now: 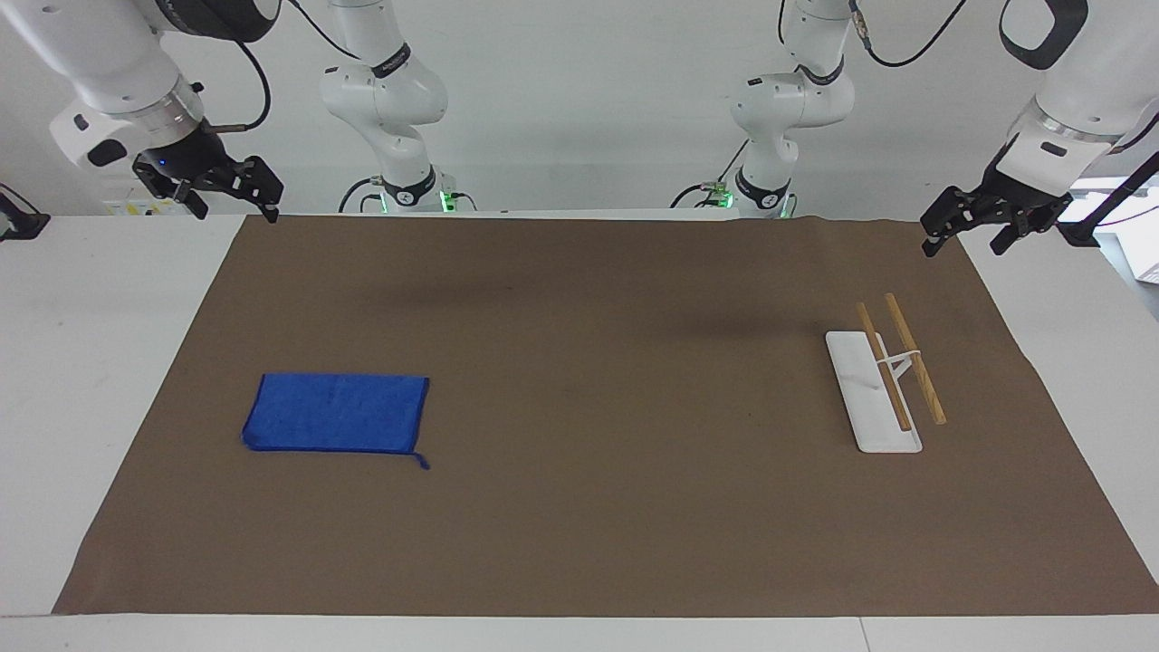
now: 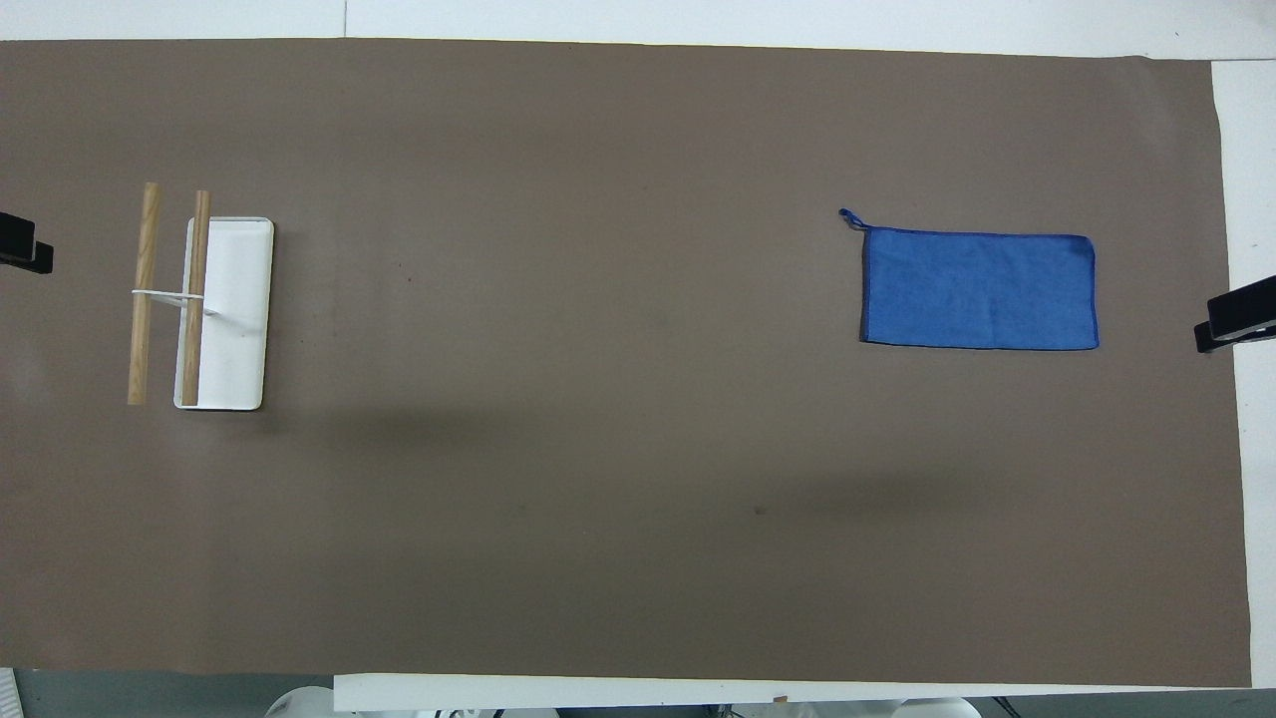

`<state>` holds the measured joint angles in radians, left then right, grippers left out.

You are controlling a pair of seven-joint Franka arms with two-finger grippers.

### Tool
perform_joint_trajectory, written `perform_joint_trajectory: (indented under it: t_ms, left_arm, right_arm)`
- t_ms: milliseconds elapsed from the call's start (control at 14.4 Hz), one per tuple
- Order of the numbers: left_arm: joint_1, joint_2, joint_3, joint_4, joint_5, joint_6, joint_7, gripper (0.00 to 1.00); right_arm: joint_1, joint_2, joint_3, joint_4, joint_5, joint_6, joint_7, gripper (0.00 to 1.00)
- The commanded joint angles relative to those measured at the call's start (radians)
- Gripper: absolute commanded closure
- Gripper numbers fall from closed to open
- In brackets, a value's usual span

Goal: Right arm passes towel to left arm to hang

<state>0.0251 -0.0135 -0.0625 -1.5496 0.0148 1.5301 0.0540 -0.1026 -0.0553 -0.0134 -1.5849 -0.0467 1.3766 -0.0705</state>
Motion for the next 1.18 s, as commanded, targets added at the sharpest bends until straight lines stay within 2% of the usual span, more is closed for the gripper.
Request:
perform_joint_trajectory:
  t_ms: [0,554,692,831,969,1108]
  left_arm:
    - [0.099,-0.016,-0.113,-0.006,0.007,-0.016,0.004,0.00]
    - [0.107,-0.016,-0.109,-0.017,0.008,-0.008,0.003,0.00]
    - [0.107,-0.016,-0.109,-0.017,0.008,-0.010,0.003,0.00]
    - [0.107,-0.016,-0.109,-0.017,0.008,-0.011,0.003,0.00]
    - [0.105,-0.016,-0.109,-0.017,0.008,-0.011,0.003,0.00]
    - [0.104,-0.016,-0.111,-0.017,0.008,-0.011,0.003,0.00]
  right_arm:
    - [0.001,-0.024,0.003,-0.029,-0.001,0.012,-0.018,0.00]
    - [0.009,-0.024,0.009,-0.035,-0.005,0.007,-0.034,0.00]
    - [0.012,-0.050,0.009,-0.154,0.001,0.217,-0.041,0.00]
    - [0.075,-0.041,0.009,-0.294,0.001,0.394,-0.011,0.00]
    - [0.096,0.030,0.010,-0.378,0.001,0.592,0.050,0.00]
    - [0.084,0.125,0.010,-0.385,0.004,0.706,0.046,0.00]
